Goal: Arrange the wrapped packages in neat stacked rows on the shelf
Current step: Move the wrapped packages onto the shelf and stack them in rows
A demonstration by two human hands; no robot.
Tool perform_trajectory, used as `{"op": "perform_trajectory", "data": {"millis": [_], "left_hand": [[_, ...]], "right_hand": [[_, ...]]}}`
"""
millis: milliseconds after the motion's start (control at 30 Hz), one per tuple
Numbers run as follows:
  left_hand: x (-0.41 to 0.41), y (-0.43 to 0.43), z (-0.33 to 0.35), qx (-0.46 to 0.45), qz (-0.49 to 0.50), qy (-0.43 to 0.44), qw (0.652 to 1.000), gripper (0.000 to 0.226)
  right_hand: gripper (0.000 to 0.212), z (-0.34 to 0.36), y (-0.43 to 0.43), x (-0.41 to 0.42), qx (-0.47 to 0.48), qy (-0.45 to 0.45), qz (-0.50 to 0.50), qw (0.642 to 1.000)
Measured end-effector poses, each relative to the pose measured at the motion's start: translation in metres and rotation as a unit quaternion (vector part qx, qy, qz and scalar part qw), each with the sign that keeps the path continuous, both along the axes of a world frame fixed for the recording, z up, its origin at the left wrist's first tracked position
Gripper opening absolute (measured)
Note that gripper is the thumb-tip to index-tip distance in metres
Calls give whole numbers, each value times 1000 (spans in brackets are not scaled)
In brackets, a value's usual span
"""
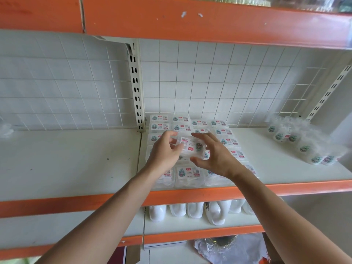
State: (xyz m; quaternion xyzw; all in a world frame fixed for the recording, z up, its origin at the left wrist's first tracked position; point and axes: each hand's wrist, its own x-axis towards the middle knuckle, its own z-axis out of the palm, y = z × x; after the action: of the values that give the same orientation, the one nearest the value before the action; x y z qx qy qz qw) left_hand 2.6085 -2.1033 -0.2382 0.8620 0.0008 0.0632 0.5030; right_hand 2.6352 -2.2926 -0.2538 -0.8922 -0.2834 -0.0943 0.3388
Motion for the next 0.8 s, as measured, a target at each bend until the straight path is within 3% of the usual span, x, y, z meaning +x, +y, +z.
{"op": "perform_trajectory", "data": {"millis": [100, 300, 467, 700, 800], "left_hand": [[1, -1, 2, -19, 0, -19, 1000, 33], [4, 0, 6, -48, -19, -34, 998, 25], [2, -1, 6, -63, 0, -58, 996, 37], [1, -5, 2, -68, -11, 30, 997, 35], [-1, -4, 3, -67, -11, 21, 997, 22]], "right_hand": [[67, 3, 3, -2, -13, 2, -6, 1000], [35, 15, 8, -3, 32, 98, -12, 995], [54, 14, 7, 1, 66, 111, -46, 991], [42, 17, 12, -2, 255, 215, -84, 939], [46, 15, 8, -2, 195, 193, -86, 958]]}}
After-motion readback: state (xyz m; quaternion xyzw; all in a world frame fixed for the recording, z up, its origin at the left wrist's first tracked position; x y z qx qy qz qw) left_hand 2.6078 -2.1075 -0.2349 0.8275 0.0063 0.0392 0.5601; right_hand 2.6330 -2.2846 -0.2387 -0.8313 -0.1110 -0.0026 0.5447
